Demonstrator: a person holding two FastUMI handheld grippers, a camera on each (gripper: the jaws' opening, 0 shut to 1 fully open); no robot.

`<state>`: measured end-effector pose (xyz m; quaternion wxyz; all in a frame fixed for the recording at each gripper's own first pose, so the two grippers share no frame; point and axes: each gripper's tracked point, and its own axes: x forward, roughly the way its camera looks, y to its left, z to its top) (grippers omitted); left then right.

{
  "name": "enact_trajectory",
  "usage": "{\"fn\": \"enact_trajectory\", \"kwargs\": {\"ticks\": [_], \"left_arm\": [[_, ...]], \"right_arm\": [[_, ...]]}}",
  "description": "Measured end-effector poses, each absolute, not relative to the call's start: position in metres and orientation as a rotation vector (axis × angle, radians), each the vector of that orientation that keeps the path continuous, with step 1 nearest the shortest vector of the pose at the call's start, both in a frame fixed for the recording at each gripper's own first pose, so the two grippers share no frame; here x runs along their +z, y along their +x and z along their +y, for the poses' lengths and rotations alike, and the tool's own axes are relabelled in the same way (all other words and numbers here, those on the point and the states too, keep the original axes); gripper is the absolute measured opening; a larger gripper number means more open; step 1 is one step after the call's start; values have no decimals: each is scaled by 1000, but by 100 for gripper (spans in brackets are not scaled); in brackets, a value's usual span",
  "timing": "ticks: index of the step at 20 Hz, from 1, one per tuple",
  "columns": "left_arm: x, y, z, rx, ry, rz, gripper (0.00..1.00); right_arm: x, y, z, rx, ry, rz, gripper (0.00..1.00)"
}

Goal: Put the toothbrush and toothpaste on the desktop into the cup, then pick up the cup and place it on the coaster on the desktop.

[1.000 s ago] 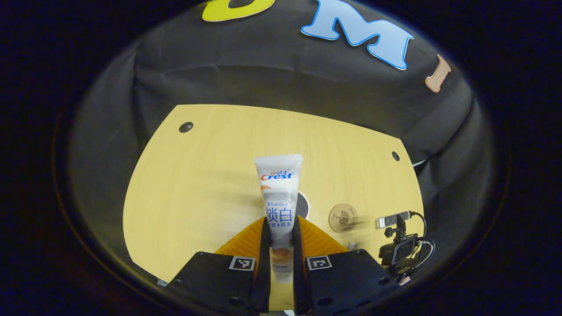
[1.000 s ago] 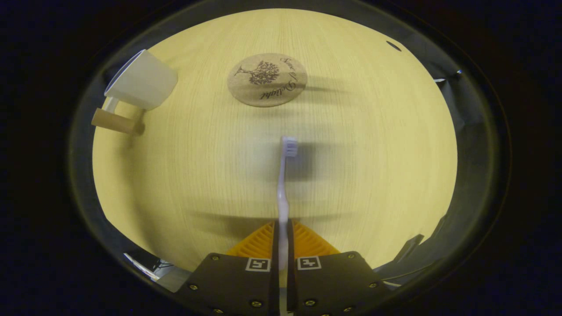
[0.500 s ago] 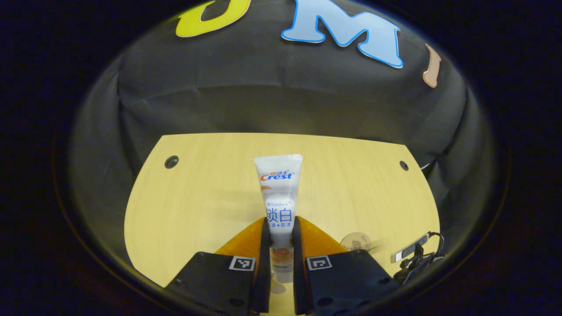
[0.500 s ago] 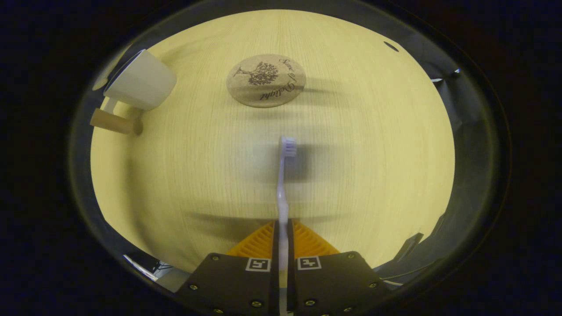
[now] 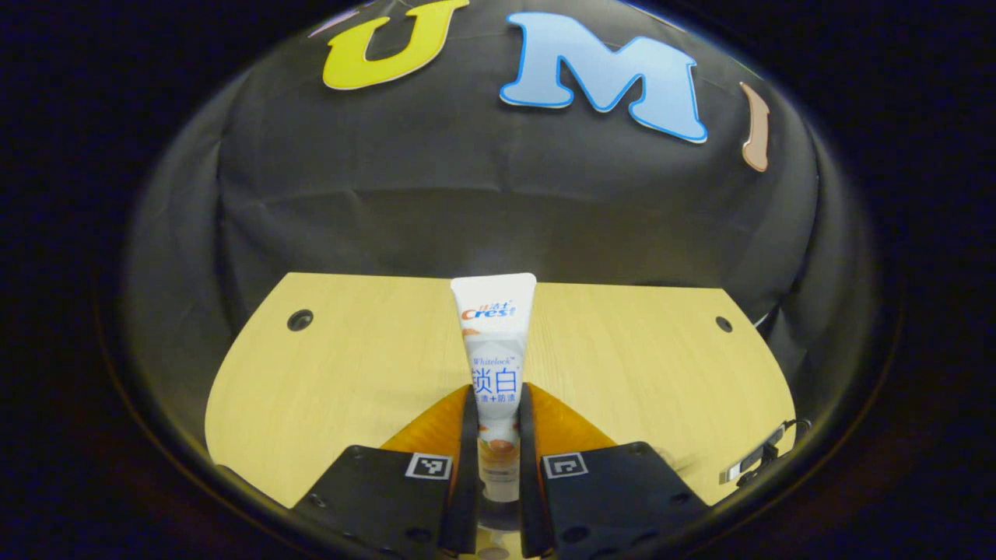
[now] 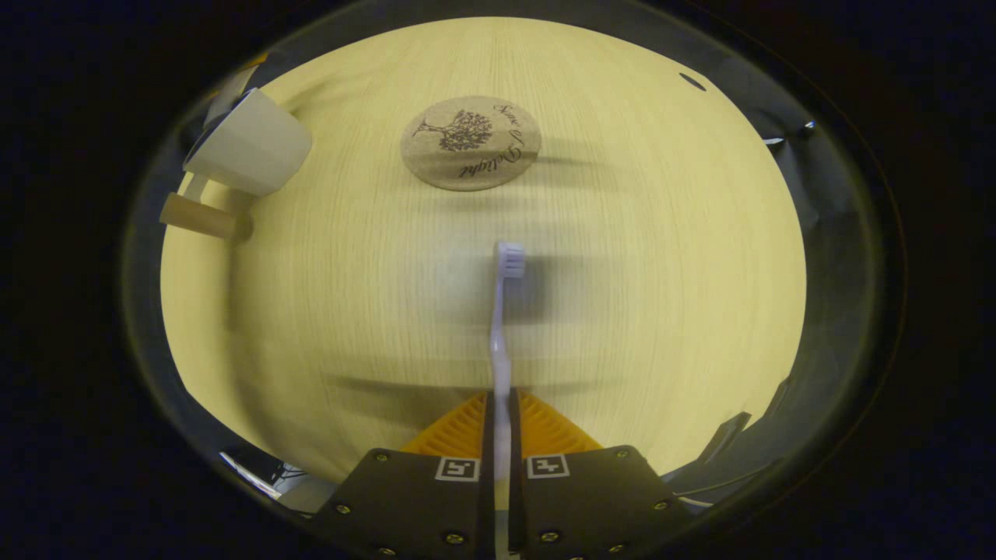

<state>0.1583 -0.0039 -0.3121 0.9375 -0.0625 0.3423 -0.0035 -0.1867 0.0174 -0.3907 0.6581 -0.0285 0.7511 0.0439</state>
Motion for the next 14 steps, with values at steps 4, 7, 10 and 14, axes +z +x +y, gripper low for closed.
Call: {"fn": "enact_trajectory", "kwargs": {"ticks": [4,7,10,14], "left_arm": [[-315,152,-10,-36,-121,694,30],[-320,142,-15,-52,-156,704,42],[-319,135,-15,-51,-157,702,64],[-311,129,-10,-54,-159,683,77]], "right_arm": [[-391,-186,17,101,-63,1702,7],[-390,-186,17,100,-63,1701,7],[-391,-184,17,99,-61,1693,7],[-390,-185,17,84,-34,1663,7]]}}
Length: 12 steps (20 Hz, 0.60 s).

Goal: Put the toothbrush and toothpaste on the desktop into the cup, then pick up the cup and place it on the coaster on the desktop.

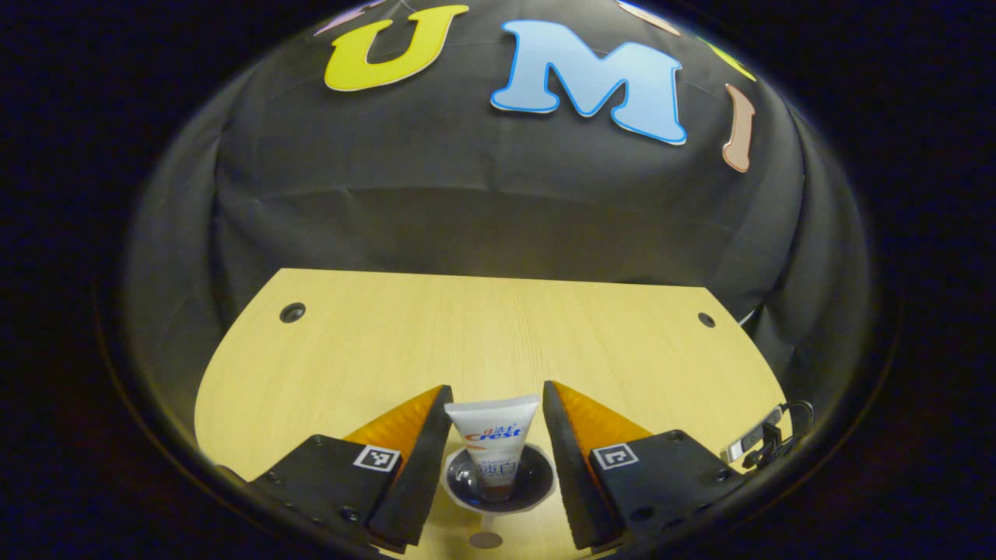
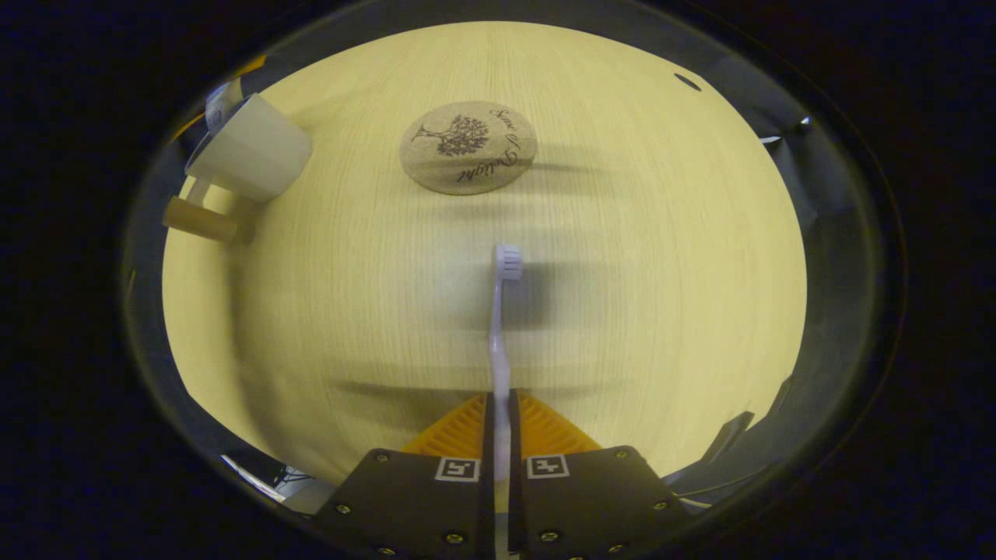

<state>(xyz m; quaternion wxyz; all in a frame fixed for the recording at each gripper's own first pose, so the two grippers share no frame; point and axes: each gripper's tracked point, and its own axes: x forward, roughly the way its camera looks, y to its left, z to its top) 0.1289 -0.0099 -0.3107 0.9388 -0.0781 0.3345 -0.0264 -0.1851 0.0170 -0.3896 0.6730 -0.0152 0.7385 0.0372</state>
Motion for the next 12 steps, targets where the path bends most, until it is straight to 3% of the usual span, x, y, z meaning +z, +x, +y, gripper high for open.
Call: {"fn": "enact_trajectory", "kwargs": {"ticks": [4,6,12], "left_arm": [[-295,115,-10,-69,-181,671,73],[-288,108,-6,-62,-189,664,77],[-269,80,16,-27,-209,650,77]], "right_arm": [[-379,-172,36,67,133,1616,8],[-366,-150,46,78,162,1554,8],[-298,-37,88,138,241,1275,8]]}}
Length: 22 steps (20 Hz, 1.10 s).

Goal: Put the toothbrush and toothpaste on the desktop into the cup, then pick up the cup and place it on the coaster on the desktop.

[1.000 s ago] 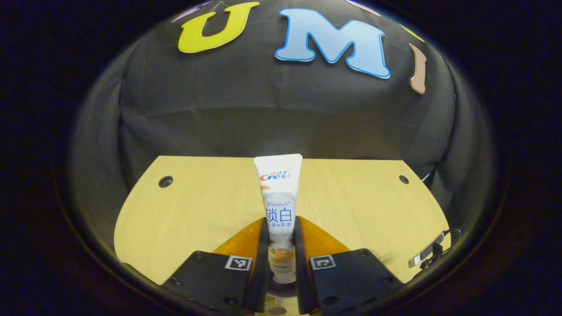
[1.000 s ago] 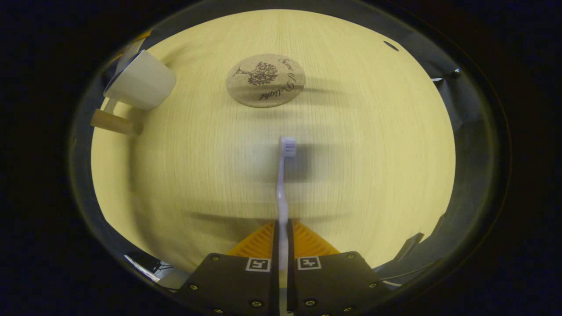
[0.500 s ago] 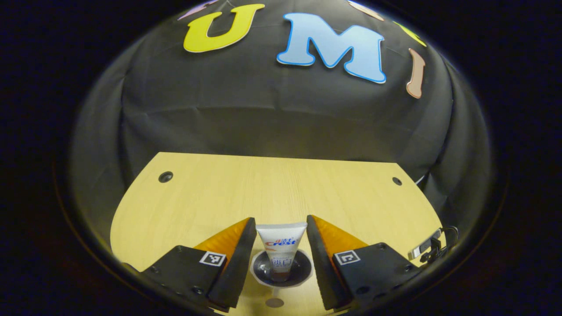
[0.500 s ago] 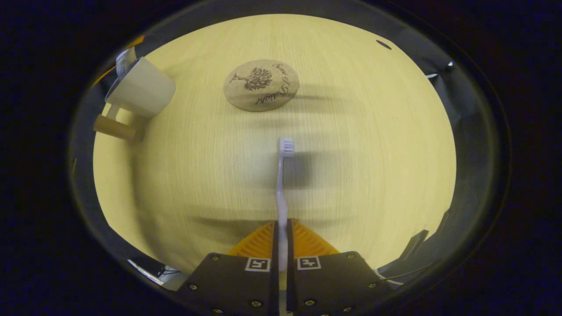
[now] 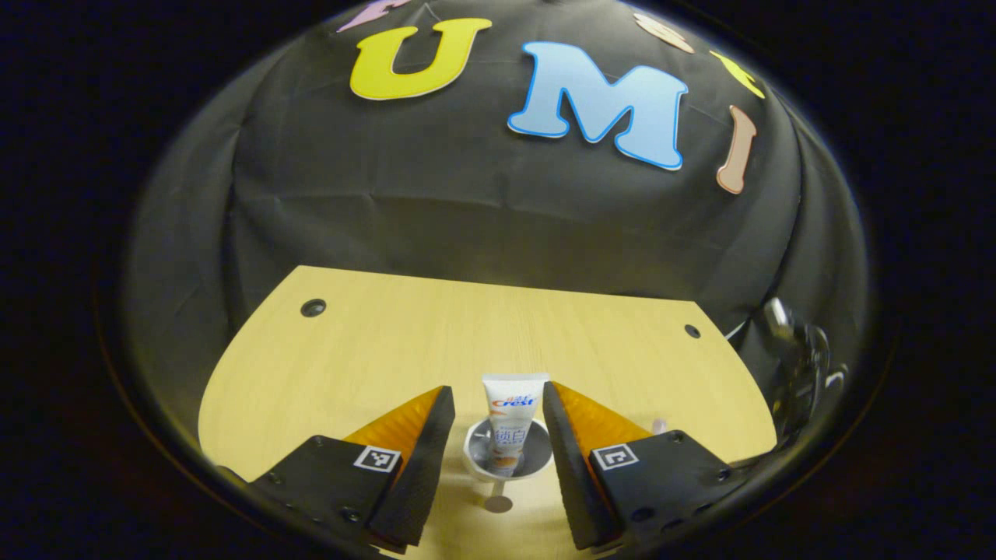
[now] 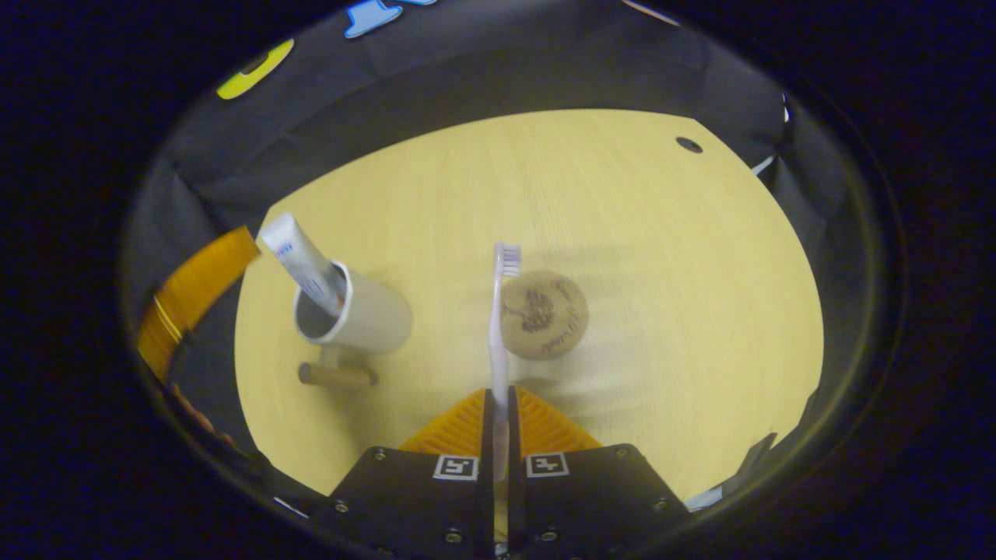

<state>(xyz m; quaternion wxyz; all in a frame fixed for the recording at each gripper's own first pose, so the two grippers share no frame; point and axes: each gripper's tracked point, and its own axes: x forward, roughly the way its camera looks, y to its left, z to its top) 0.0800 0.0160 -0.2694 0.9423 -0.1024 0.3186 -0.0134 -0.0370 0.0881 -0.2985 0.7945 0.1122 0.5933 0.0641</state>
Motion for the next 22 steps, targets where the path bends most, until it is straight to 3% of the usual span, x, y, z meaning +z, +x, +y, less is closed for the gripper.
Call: {"fn": "enact_trajectory", "kwargs": {"ticks": [7,16,22], "left_arm": [[-272,46,62,41,-231,672,77],[-287,3,102,90,-215,727,77],[-291,-12,116,109,-195,748,77]], "right_arm": [[-221,69,140,200,412,964,8],[-232,85,176,268,433,795,7],[-270,62,186,266,395,810,7]]}}
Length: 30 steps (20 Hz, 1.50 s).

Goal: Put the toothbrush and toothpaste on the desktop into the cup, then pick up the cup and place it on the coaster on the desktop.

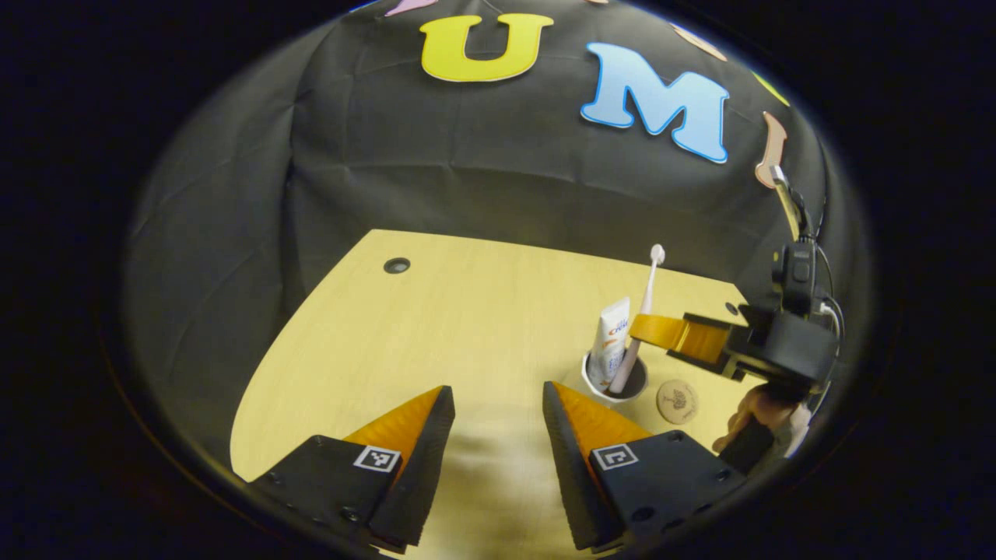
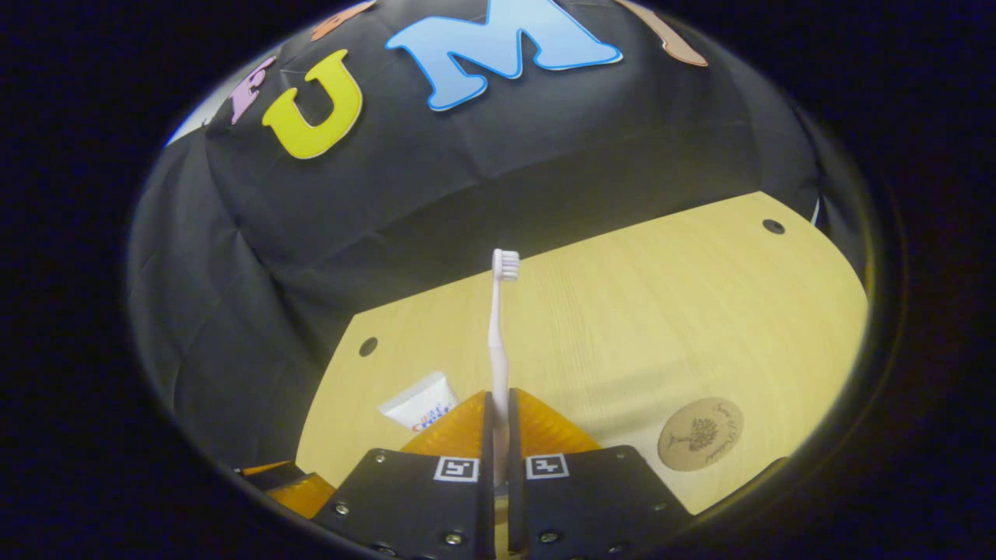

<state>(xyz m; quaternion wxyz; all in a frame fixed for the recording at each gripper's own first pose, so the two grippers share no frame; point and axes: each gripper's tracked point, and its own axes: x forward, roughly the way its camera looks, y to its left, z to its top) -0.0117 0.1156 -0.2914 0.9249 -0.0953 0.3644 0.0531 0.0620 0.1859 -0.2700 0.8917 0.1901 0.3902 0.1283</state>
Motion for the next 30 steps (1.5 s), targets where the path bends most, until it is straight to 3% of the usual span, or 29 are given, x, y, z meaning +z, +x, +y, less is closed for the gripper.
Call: {"fn": "enact_trajectory", "kwargs": {"ticks": [7,10,11,12,13,14,15,22,30], "left_arm": [[-301,-13,98,76,-199,765,75],[-305,-15,83,50,-207,774,74],[-305,-14,78,40,-207,774,73],[-304,-14,73,30,-205,773,73],[-303,-14,68,19,-203,772,73],[-301,-12,64,7,-202,770,76],[-302,-12,60,-3,-198,772,75],[-304,-6,20,-109,-178,797,75],[-353,-8,-12,-162,-121,992,75]], "right_arm": [[-266,30,185,305,338,719,10],[-262,14,177,316,303,719,31],[-258,10,174,314,301,714,29],[-256,6,172,315,299,709,37],[-253,4,169,315,297,704,37],[-253,2,163,305,293,705,31],[-250,1,160,303,300,706,37],[-246,-1,113,227,300,707,38],[-260,-11,55,104,325,744,38]]}}
